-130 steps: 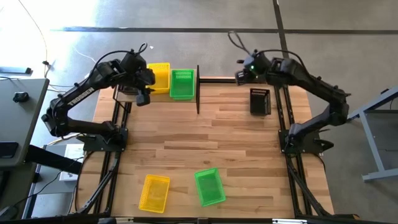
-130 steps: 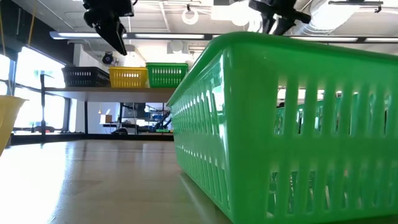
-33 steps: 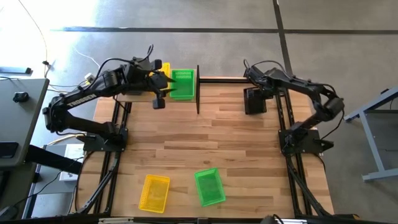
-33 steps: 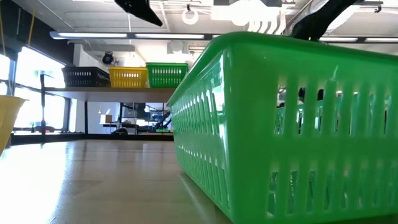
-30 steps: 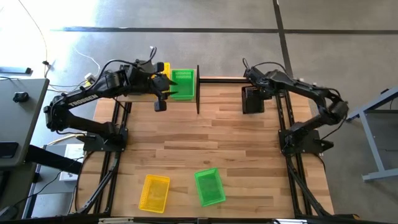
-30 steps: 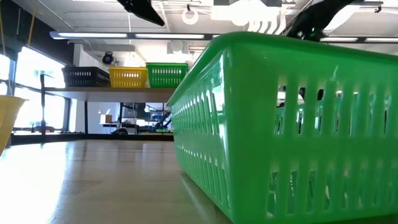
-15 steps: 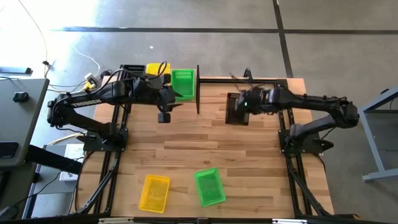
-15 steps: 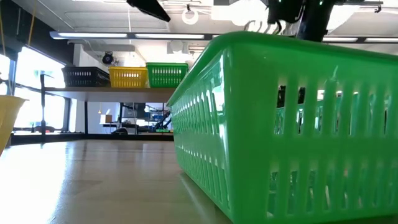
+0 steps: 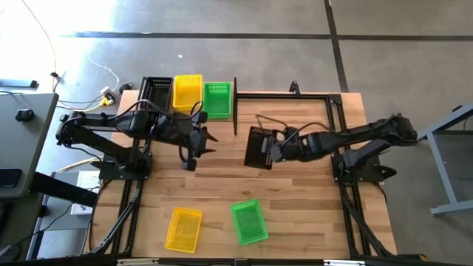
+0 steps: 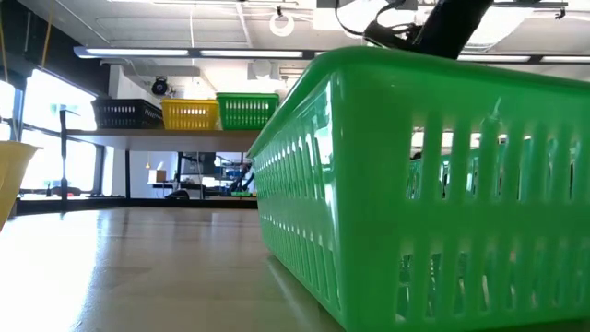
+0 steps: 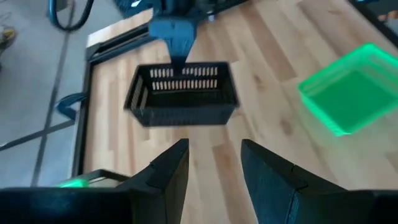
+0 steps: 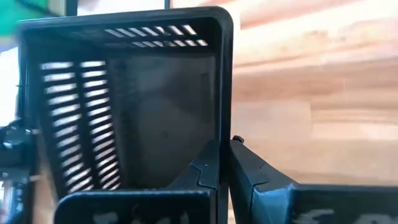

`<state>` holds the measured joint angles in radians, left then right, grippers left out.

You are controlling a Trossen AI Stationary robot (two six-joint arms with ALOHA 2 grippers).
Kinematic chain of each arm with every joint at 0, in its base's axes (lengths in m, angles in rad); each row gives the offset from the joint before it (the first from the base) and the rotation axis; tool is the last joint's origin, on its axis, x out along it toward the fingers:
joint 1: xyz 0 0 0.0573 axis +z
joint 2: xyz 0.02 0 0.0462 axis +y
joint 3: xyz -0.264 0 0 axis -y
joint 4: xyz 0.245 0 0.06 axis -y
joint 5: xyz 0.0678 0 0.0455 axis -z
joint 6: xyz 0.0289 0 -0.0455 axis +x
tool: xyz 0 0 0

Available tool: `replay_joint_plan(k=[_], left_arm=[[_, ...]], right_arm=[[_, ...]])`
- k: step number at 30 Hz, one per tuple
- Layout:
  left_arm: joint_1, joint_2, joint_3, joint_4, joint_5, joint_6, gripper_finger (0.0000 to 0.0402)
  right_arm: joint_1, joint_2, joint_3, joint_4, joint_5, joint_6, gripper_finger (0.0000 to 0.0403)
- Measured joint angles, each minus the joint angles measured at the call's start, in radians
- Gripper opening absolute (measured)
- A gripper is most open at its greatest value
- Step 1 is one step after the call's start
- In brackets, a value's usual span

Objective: Stack baskets on shelf by color
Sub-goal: Stack the black basket on top of the black baskets on the shelf

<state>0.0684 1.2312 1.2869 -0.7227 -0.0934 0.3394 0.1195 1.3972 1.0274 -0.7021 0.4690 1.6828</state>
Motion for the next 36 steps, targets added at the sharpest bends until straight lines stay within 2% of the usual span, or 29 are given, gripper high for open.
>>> replay_joint_plan(k=[6,14,21,24,27,31,36], left_arm=[[-0.066,0.000,0.000,-0.030,-0.001,-0.058,0.0135],[-0.128,0.000,0.000,-0.043,0.000,-0.090,0.0135],[-0.174,0.025,0.000,-0.133,-0.001,-0.127,0.0135],[-0.205,0.046,0.000,-0.168,-0.019,-0.128,0.0135],[-0.239,0.071,0.000,-0.169,-0.079,-0.127,0.0135],[-0.276,0.097,0.001,-0.169,-0.150,-0.128,0.0135],[-0.314,0.140,0.000,-0.172,-0.181,-0.136,0.0135]], right_arm=[[0.044,0.132,0.149,-0.008,0.027,-0.029,0.0000],[0.035,0.294,0.370,-0.021,0.035,-0.150,0.0000],[0.033,0.393,0.530,-0.019,0.043,-0.210,0.0000],[0.033,0.424,0.581,-0.019,0.053,-0.225,0.0000],[0.033,0.444,0.605,-0.019,0.053,-0.225,0.0000],[0.033,0.457,0.613,-0.017,0.050,-0.223,0.0000],[0.033,0.464,0.615,-0.009,0.051,-0.207,0.0000]])
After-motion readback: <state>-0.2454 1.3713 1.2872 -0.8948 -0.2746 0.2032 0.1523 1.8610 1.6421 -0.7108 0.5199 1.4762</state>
